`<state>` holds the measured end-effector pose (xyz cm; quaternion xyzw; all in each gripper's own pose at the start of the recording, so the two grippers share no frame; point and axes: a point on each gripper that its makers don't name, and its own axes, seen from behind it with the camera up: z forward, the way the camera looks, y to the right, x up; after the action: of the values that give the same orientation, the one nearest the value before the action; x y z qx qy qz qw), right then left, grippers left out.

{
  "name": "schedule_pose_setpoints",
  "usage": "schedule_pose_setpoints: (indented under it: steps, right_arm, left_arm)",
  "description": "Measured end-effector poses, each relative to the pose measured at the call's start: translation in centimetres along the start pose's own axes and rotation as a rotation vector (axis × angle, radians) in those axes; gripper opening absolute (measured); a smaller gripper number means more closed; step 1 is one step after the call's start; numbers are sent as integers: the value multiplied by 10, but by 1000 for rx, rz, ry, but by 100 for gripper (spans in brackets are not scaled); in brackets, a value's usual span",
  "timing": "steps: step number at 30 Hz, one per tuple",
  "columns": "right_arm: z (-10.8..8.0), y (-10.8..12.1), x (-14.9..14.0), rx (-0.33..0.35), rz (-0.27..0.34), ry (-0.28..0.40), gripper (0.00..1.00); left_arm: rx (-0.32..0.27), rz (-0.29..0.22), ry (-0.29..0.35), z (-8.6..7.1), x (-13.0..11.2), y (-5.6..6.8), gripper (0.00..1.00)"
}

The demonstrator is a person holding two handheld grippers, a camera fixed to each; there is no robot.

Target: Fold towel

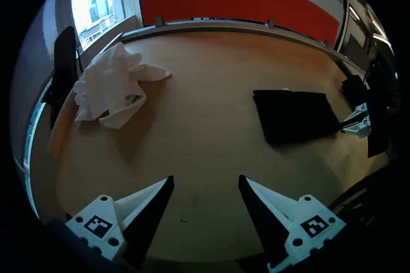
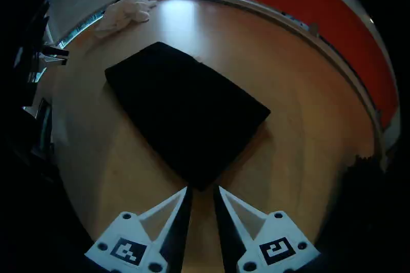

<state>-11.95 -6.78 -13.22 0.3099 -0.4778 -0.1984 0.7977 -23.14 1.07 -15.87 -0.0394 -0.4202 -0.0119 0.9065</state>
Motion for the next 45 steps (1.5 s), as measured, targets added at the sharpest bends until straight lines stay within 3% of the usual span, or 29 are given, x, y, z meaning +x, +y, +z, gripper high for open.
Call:
schedule_pose_setpoints:
  steps: [16, 45]
  right_arm:
    - [2, -2, -1, 9, -11, -8, 8]
    - [0, 2, 4, -5, -15, -1, 14]
  left_arm:
    - [3, 1, -4, -1, -5, -2, 93]
    - [1, 4, -10, 0, -9, -1, 93]
